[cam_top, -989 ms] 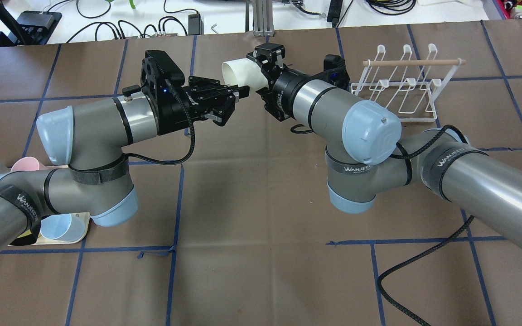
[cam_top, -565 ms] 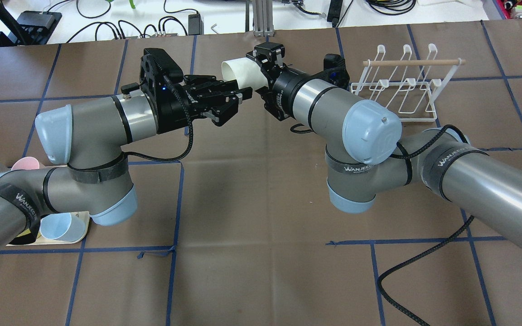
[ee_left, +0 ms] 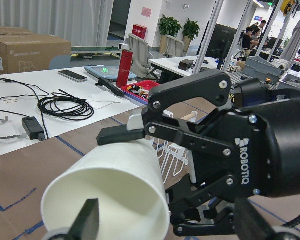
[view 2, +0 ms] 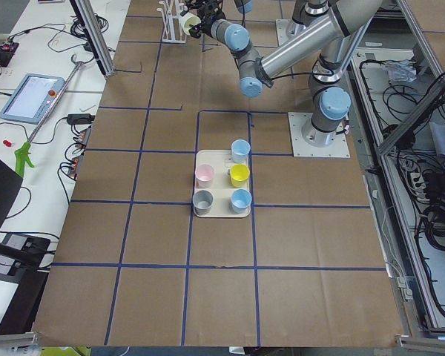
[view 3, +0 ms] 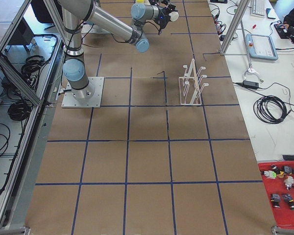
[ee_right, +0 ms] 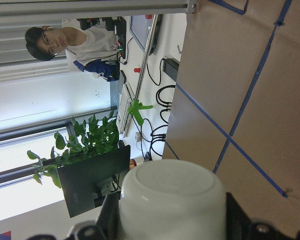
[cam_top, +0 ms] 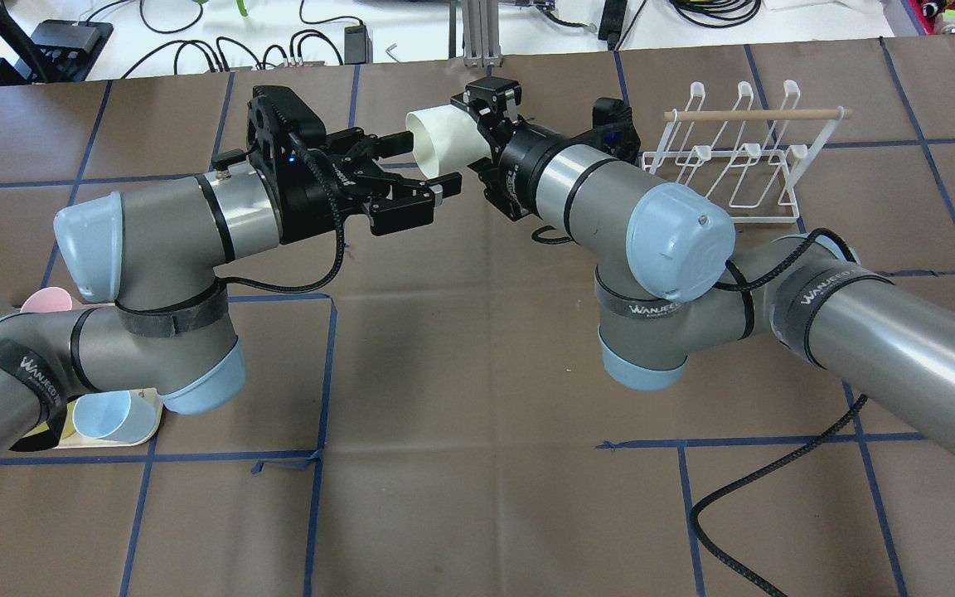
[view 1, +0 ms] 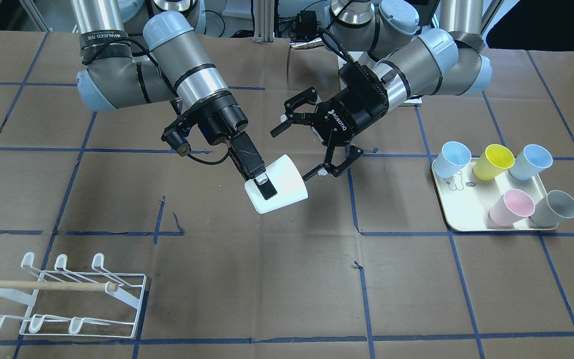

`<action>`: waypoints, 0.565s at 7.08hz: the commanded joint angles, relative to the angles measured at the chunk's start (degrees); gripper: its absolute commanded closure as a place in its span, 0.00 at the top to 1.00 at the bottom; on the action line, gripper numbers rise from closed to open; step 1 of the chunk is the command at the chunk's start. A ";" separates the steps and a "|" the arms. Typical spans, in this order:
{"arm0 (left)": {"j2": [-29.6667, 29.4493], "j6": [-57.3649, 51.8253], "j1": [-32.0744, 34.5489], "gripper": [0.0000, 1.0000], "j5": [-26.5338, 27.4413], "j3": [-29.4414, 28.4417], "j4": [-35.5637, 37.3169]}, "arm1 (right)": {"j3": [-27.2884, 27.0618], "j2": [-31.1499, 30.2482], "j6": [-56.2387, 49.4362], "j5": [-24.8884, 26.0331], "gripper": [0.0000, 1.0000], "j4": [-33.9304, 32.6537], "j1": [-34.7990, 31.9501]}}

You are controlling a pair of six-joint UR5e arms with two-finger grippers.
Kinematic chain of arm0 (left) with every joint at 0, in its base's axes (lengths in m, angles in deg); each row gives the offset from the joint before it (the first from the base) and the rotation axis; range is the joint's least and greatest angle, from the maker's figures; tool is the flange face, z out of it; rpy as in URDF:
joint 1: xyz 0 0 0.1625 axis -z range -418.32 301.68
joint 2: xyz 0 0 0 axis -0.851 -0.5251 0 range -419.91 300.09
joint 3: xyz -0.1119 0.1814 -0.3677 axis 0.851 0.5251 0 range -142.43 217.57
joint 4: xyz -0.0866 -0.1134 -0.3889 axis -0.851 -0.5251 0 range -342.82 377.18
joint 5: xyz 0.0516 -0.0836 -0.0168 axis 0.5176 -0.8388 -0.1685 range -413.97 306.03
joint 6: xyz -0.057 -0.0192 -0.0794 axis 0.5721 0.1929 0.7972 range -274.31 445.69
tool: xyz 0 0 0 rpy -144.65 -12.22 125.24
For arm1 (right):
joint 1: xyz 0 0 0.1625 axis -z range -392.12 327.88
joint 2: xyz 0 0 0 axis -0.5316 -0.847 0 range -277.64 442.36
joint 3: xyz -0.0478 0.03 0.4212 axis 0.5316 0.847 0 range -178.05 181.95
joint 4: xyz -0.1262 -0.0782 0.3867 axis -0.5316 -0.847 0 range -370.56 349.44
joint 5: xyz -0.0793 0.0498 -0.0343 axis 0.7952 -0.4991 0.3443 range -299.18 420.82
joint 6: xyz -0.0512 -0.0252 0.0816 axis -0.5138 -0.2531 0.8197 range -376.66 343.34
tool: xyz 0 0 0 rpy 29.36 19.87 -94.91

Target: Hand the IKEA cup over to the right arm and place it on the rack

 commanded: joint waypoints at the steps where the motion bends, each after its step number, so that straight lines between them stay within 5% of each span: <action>1: 0.25 0.08 -4.78 0.99 0.65 1.97 -0.21 | 1.07 0.64 -0.10 0.63 0.32 0.13 0.81; 4: 1.04 2.26 -5.33 0.99 18.07 3.13 -1.53 | 3.10 1.18 -3.93 0.99 0.26 0.40 7.29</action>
